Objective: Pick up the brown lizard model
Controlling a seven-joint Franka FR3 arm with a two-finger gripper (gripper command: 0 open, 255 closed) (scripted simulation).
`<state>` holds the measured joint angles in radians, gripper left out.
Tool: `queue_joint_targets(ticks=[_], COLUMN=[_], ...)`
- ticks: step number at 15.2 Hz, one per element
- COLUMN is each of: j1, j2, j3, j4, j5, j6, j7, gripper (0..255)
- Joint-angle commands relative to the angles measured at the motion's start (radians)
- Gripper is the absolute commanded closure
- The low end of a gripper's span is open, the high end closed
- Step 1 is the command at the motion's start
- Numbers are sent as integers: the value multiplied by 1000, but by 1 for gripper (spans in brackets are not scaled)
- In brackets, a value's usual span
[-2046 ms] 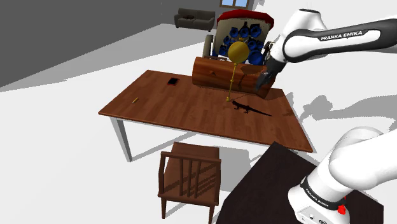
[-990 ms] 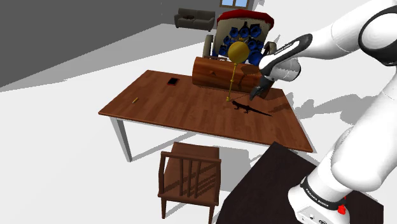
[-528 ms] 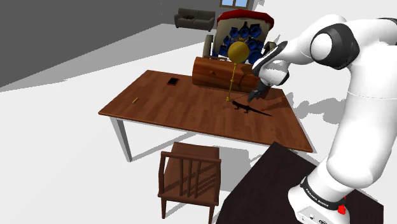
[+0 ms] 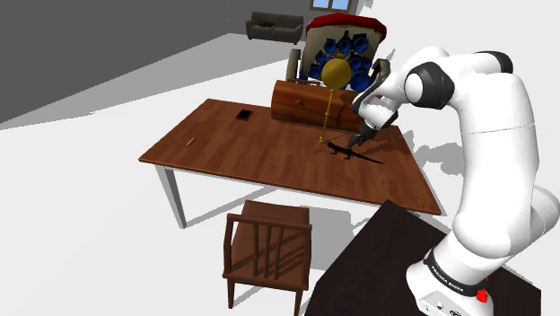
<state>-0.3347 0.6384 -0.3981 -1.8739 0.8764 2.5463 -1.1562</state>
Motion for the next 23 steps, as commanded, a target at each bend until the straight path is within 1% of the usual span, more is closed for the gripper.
queue_joint_targets(ticks=[1, 7, 9, 10, 19, 23], j1=[-23, -52, -52, -52, -52, -34], j2=[43, 112, 112, 113, 112, 69], j3=[15, 55, 55, 55, 55, 30], j4=[40, 69, 69, 70, 69, 50], j5=[18, 68, 68, 68, 68, 38], j6=[-2, 37, 37, 37, 37, 13], j7=[-13, -59, -59, -58, -59, -31], gripper=[0, 0, 0, 255, 255, 255])
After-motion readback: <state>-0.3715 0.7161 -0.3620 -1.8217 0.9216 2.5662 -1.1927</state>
